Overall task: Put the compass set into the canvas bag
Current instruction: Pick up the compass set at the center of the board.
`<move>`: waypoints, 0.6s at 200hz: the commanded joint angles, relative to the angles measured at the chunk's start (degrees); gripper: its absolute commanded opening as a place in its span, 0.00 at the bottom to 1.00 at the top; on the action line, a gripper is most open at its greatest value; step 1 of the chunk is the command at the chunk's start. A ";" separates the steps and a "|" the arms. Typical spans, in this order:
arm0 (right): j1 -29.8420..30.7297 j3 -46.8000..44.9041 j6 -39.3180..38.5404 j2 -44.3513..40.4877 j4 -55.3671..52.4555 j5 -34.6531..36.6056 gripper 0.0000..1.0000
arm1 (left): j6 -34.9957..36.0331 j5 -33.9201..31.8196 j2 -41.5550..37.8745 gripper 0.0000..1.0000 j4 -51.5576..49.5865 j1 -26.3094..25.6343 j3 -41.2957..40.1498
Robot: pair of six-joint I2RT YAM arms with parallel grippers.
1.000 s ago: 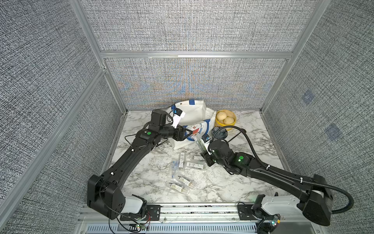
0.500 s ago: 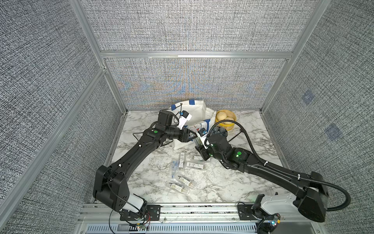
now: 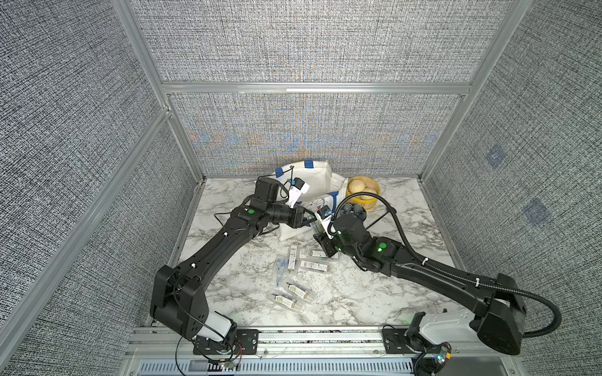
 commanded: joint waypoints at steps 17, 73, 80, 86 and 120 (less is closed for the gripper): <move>0.09 -1.30 -0.37 -0.25 1.63 -0.09 0.66 | 1.25 0.43 -0.64 0.18 1.37 -0.08 0.26; -0.02 -11.53 0.38 -5.45 2.82 1.15 0.81 | 1.53 -2.51 -1.07 0.17 0.47 -0.08 2.60; -0.10 -13.18 0.24 -6.36 3.21 1.05 0.81 | 1.74 -3.63 -1.22 0.17 0.00 -0.05 3.52; -0.18 -14.51 0.13 -6.86 3.67 1.02 0.81 | 1.93 -4.52 -1.23 0.17 -0.72 -0.07 4.48; -2.07 -23.24 1.75 -8.35 10.24 -1.80 0.81 | 3.27 -10.17 1.01 0.17 -4.79 0.03 12.38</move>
